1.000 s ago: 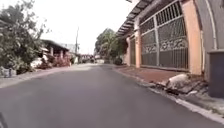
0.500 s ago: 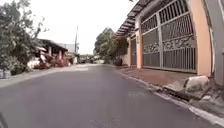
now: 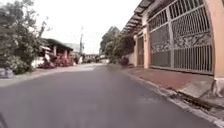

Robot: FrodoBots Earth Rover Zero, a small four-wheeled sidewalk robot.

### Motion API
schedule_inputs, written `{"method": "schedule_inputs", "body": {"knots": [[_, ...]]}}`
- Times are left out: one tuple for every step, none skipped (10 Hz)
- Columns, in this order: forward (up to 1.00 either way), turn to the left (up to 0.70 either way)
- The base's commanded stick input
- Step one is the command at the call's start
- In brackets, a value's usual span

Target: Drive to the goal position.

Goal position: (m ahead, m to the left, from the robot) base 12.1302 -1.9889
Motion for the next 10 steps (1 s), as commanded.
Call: {"method": "schedule_inputs", "body": {"knots": [[0.7, 0.05], [0.7, 0.01], [0.7, 0.0], [0.7, 0.0], [0.7, 0.0], [0.7, 0.0], [0.7, 0.0], [0.7, 0.0], [0.7, 0.0], [0.7, 0.0]]}}
